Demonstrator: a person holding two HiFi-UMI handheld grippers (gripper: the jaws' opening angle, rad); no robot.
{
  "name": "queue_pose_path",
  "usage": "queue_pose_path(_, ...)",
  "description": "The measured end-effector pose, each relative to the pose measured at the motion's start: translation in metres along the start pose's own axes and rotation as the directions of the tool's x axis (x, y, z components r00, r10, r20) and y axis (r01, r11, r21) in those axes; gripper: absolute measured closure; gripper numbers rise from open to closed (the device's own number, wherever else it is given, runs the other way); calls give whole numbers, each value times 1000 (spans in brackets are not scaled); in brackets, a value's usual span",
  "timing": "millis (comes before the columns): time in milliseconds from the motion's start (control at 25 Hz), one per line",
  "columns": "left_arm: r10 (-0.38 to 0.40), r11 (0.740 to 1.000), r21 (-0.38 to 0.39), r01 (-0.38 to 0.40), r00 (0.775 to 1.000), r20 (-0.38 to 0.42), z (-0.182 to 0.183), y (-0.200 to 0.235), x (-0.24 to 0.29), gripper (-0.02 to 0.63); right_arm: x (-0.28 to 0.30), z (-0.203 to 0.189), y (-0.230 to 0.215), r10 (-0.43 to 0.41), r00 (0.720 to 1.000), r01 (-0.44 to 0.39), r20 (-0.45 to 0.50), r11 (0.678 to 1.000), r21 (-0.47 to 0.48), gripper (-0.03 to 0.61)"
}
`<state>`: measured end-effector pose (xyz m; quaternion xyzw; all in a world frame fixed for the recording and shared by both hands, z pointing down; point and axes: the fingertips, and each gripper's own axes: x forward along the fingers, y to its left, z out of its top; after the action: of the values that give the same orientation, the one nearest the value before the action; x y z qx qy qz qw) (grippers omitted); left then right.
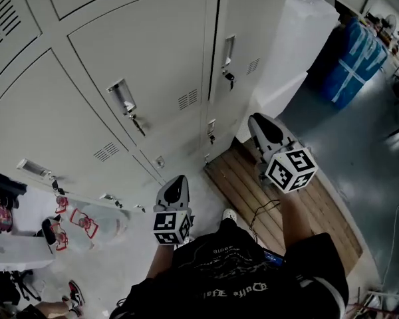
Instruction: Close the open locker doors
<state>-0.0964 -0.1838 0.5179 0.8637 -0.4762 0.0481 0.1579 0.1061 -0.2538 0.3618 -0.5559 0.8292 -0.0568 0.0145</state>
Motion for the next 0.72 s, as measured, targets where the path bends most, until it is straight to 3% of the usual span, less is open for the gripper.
queue_pose_path(80, -22, 1000, 4, 22, 1000, 7, 10, -16, 18, 606, -7, 27, -32, -10, 999, 10, 41, 1000, -1, 508)
queue_pose_path(320, -65, 997, 31, 64, 998, 13, 27, -57, 65, 606, -22, 112, -112, -38, 985, 51, 170, 996, -71, 508)
queue_pose_path(480, -99, 995, 32, 98, 995, 16, 32, -84, 92, 606, -39, 175, -163, -76, 955, 99, 288, 993, -66, 506)
queue_pose_path(720, -83, 997, 7, 83, 997, 9, 29, -103, 126, 606, -52, 250, -237, -124, 901, 151, 416, 988, -31, 485)
